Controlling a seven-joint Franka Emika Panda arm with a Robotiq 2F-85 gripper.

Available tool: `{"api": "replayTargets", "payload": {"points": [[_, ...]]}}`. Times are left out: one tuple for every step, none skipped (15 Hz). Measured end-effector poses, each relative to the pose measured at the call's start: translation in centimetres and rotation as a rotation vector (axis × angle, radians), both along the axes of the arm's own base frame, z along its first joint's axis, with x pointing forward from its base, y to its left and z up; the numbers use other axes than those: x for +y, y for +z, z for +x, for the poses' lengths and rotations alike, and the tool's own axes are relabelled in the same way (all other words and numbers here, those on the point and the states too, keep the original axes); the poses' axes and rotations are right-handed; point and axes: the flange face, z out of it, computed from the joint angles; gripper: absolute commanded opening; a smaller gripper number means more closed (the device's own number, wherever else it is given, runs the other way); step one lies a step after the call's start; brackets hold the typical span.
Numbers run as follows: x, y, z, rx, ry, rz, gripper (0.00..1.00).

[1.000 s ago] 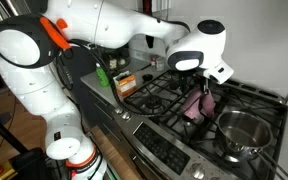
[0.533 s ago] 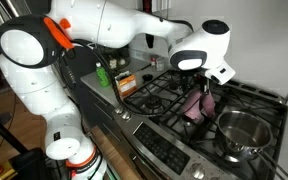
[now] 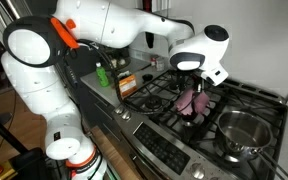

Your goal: Move the pot from the rear right plate onto the front right plate of the stove, pick up the pink towel and use it to wipe the pot on the stove

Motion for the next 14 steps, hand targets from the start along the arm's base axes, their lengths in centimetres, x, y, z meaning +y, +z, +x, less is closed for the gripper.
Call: {"api": "replayTargets", "payload": {"points": [[0.0,0.0,0.2,-0.024,0.007,0.004,0.04],[-0.1,0.1,0.3,-0.050,0.010,0.006,0.04],[-0.2,0.2,0.5,-0.078,0.009,0.005,0.04],[-0.4,0.3,0.6,-0.105,0.002,0.001,0.04],[-0.5,0.4,0.8,-0.128,-0.005,-0.003,0.04],[-0.6,0.5,0.8,-0.144,-0.013,-0.003,0.04],[-0.7,0.6,0.9,-0.155,-0.023,0.006,0.04],[-0.7,0.9,0.9,-0.165,-0.031,0.015,0.04],[-0.8,1.2,1.0,-0.174,-0.035,0.019,0.04],[-0.8,1.5,1.0,-0.180,-0.036,0.017,0.04],[-0.9,2.1,1.0,-0.190,-0.037,0.013,0.04],[-1.2,2.9,0.9,-0.203,-0.039,0.005,0.04],[-1.5,3.8,0.8,-0.216,-0.041,-0.006,0.04],[-2.0,4.9,0.5,-0.231,-0.044,-0.027,0.04]]}}
